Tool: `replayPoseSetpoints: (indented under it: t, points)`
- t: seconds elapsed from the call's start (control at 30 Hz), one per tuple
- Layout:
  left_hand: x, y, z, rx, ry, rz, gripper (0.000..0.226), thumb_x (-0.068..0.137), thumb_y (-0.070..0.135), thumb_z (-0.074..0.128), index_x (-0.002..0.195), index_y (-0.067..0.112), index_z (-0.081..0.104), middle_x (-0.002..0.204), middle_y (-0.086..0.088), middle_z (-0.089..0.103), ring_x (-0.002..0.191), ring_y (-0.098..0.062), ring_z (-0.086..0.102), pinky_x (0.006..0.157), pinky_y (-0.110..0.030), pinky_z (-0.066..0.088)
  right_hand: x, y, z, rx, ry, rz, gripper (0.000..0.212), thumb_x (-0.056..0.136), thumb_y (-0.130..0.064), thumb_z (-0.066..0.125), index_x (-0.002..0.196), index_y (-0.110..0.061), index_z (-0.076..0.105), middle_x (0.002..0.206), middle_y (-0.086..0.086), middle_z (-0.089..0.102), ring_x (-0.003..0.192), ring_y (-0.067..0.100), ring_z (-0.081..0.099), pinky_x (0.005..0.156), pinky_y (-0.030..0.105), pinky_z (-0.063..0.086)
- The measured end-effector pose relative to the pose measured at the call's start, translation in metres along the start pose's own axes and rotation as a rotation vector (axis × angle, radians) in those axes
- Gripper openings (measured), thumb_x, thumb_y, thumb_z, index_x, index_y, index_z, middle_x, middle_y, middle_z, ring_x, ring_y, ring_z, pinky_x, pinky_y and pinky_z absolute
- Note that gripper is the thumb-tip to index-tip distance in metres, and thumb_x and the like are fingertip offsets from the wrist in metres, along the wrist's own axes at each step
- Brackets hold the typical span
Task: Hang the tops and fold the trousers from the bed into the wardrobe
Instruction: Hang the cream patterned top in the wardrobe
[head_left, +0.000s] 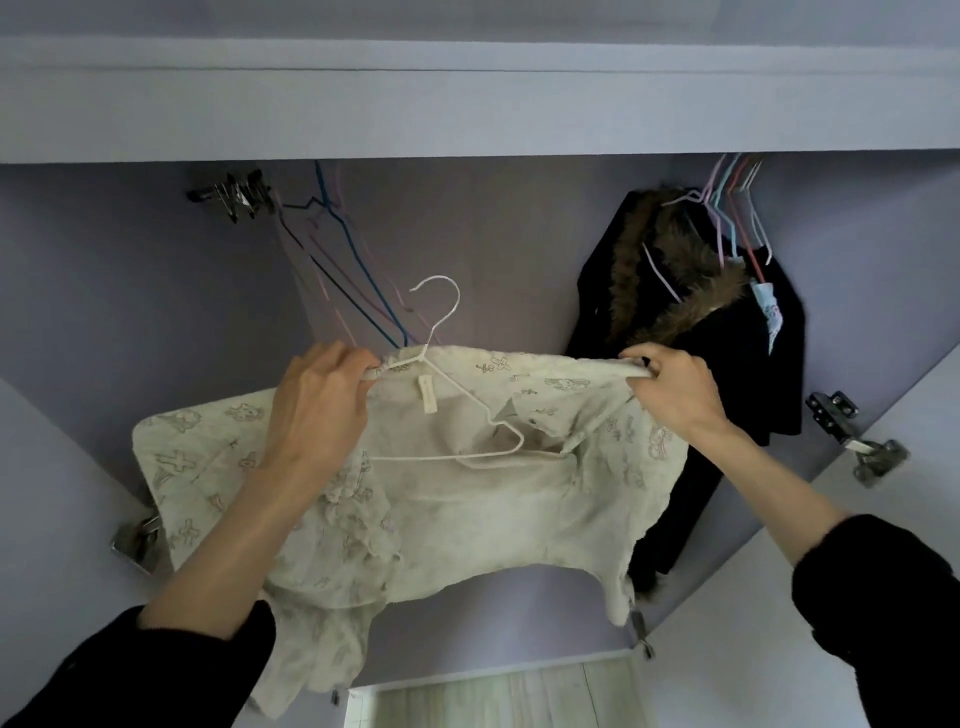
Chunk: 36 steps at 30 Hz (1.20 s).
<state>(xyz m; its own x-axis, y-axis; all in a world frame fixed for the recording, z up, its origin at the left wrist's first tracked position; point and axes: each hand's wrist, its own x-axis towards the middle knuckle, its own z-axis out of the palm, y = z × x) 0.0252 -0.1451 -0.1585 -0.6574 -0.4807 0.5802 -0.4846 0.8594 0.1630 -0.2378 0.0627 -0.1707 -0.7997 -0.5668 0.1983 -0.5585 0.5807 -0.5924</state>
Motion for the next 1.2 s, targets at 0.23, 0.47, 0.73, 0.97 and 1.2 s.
replayPoseSetpoints:
  t: [0.23,0.47,0.73,0.97,1.2]
  points:
    - [0.009,0.011,0.006,-0.170,0.102,-0.178,0.006,0.088,0.003,0.059,0.090,0.000,0.064,0.083,-0.016,0.058,0.080,-0.033,0.053,0.074,-0.039,0.041,-0.015,0.003,-0.006,-0.128,-0.838,-0.030,0.030,0.082,-0.033,0.063,0.101,-0.009,0.066,0.090,0.002,0.067,0.084,0.020,0.066,0.064,0.026,0.044]
    - [0.010,0.038,0.004,-0.447,0.062,-0.168,0.005,0.087,0.009,0.063,0.089,0.007,0.066,0.082,0.004,0.058,0.075,-0.012,0.052,0.067,-0.008,0.034,-0.008,-0.040,0.002,0.089,-0.079,-0.469,0.026,0.086,-0.025,0.067,0.110,-0.018,0.066,0.094,-0.002,0.061,0.086,0.012,0.053,0.084,0.033,0.046]
    - [0.013,0.054,-0.004,-0.480,0.052,-0.173,0.009,0.087,0.017,0.063,0.093,0.014,0.070,0.089,0.002,0.063,0.086,-0.013,0.056,0.071,-0.010,0.035,-0.014,-0.089,0.033,0.256,-0.109,-0.600,0.022,0.095,-0.025,0.054,0.077,-0.011,0.054,0.060,-0.005,0.043,0.057,0.014,0.042,0.061,0.036,0.039]
    - [0.033,0.061,-0.020,-0.487,0.036,-0.167,0.017,0.084,0.011,0.066,0.098,0.017,0.074,0.090,-0.002,0.067,0.077,-0.015,0.061,0.080,-0.024,0.047,-0.015,-0.087,0.037,0.060,-0.083,-0.719,0.026,0.092,-0.030,0.048,0.084,-0.010,0.063,0.071,-0.003,0.056,0.066,0.020,0.054,0.060,0.037,0.045]
    - [0.002,0.013,0.001,-0.490,-0.118,-0.268,0.060,0.082,0.034,0.068,0.136,0.019,0.046,0.133,0.003,0.049,0.119,-0.012,0.046,0.098,-0.022,0.033,-0.005,-0.056,0.011,0.159,0.032,-0.502,0.020,0.093,-0.020,0.057,0.089,0.000,0.061,0.072,0.010,0.060,0.069,0.026,0.056,0.066,0.034,0.042]
